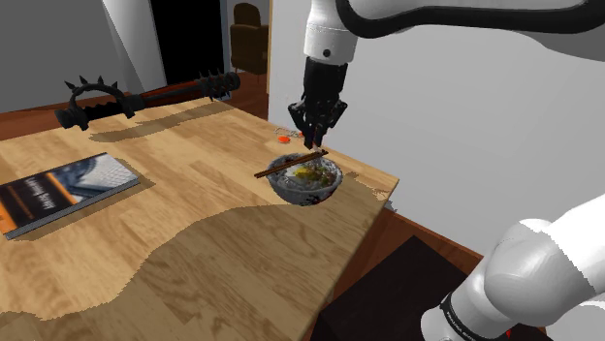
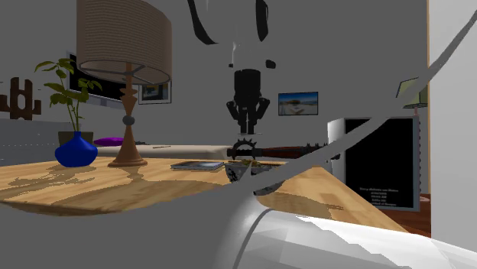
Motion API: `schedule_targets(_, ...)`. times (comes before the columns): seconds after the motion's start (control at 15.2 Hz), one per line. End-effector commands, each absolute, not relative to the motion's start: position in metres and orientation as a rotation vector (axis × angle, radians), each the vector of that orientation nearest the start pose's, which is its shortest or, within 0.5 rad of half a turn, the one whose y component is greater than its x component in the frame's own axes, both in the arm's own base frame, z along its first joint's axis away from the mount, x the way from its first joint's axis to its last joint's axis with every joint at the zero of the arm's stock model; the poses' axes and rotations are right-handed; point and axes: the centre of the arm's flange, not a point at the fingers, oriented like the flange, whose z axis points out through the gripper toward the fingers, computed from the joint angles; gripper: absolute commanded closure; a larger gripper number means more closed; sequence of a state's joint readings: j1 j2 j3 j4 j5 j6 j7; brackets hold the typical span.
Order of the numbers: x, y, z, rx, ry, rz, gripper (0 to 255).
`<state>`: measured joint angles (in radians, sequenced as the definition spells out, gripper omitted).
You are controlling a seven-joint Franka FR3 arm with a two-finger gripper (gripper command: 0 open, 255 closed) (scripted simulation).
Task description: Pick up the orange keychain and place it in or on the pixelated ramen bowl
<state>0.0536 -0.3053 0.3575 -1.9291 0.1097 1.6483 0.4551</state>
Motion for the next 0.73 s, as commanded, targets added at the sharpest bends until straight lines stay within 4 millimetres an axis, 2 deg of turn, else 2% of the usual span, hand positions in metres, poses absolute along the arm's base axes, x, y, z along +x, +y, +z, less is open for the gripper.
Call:
schedule_targets(0.0, 0.413, 0.211, 0.597, -3.133, 0.103, -0.006, 255)
schedule_targets(0.66, 0.413, 0.211, 0.544, -3.133, 0.103, -0.006, 255)
